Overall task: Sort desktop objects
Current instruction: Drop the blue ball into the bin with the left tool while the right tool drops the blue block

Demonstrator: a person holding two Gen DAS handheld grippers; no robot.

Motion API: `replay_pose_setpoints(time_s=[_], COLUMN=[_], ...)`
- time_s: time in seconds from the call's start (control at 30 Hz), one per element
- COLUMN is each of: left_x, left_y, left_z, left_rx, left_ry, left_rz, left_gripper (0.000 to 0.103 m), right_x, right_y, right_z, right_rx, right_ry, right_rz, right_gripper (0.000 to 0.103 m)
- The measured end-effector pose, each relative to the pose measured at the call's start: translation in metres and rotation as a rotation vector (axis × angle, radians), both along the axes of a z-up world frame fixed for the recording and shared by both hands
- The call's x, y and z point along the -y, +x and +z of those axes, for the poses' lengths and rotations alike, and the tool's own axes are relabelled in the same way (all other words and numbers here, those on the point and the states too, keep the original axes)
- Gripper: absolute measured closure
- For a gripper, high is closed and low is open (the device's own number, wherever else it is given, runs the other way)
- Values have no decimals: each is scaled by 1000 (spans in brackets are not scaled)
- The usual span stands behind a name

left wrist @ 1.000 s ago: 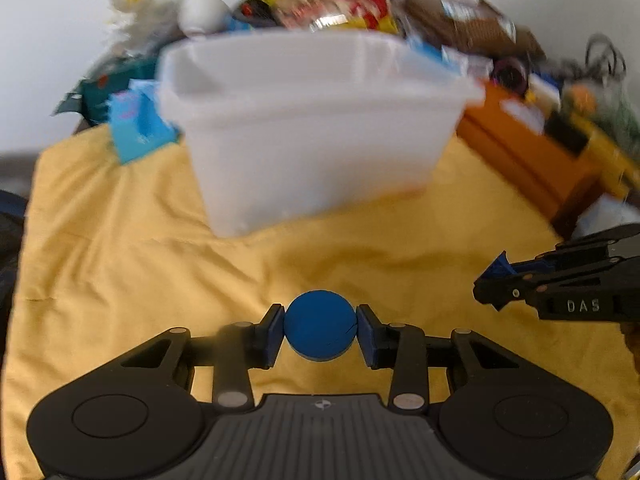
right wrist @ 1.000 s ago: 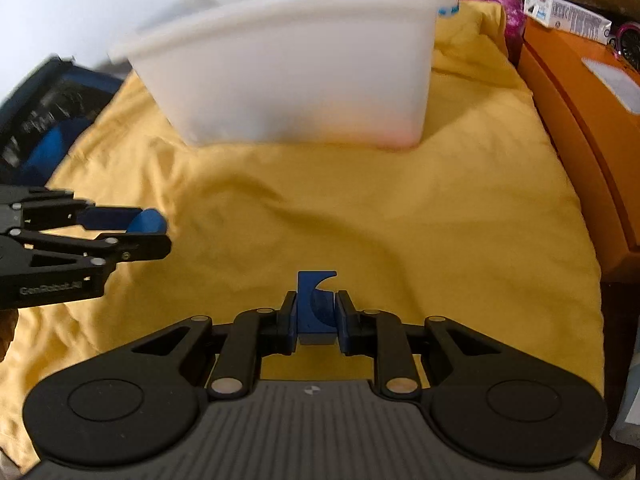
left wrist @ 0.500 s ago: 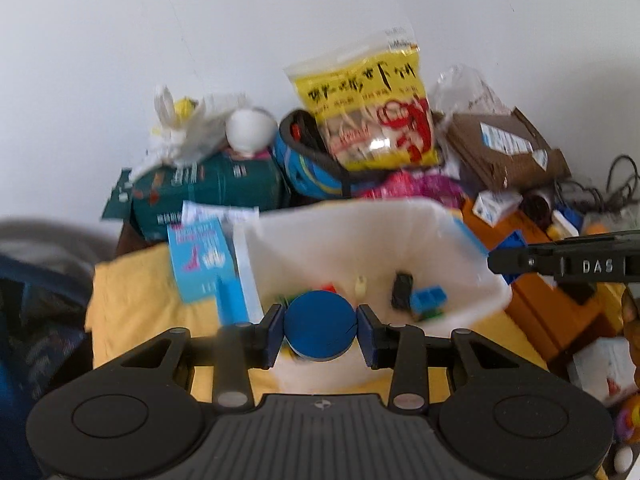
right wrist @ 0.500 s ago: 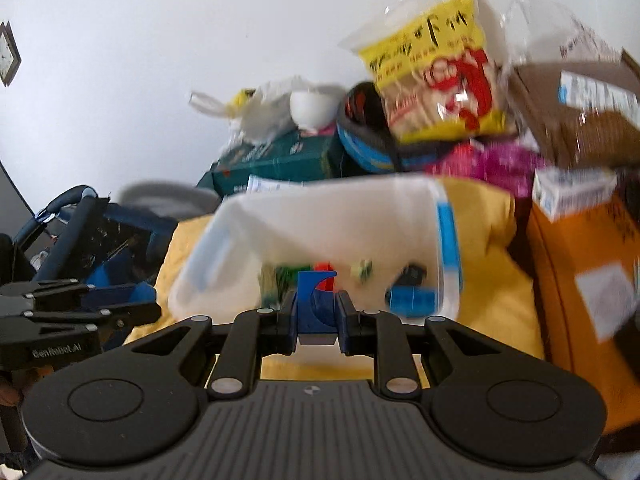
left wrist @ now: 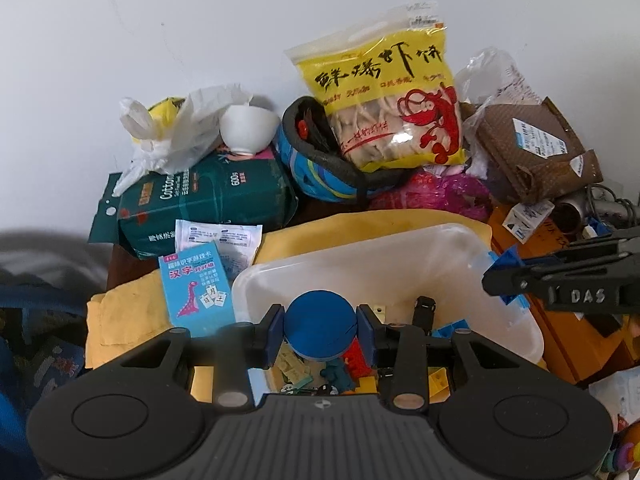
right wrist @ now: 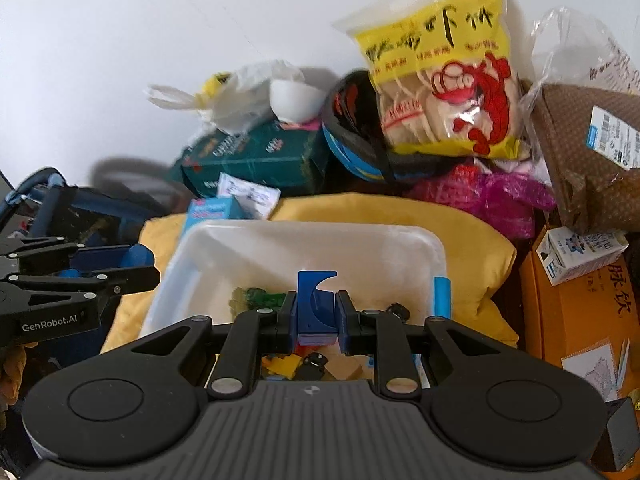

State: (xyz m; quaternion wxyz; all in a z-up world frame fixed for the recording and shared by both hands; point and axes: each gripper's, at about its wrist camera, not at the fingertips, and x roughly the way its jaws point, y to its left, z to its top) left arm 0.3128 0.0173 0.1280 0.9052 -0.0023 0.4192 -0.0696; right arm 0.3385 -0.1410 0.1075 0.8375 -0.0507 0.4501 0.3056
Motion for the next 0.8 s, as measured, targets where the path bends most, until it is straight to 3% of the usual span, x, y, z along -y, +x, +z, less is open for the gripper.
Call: replay_pose_setpoints(time_s=[0.1, 0.17, 0.2, 0.23, 0.3, 0.5, 0.8], left_x=[5, 7, 9, 10, 12, 15, 22], left_y=[8, 13, 15, 15, 17, 24, 25], left_z=[-3, -5, -7, -9, -12, -22, -24], left_rx=[-20, -41, -43, -39, -52, -92, -98], left_ry=[7, 9, 12, 14, 15, 26, 41], left_rz=[9, 21, 25, 20, 25, 48, 46], left_gripper=[60, 44, 37, 37, 36, 26, 25], right_x=[-5, -6, -6, -5, -5, 0, -2], right_y=[6, 8, 8, 7, 4, -3, -10], right_z=[-6, -9, -11, -12, -13, -20, -24], right_rx=[0, 3, 5, 14, 32, 23, 39], right_ry=[-33, -43, -47, -49, -48, -43, -63], right_rz=[-1, -7, -11, -15, -3, 7, 32], right_gripper=[81, 74, 54, 33, 17, 12, 10])
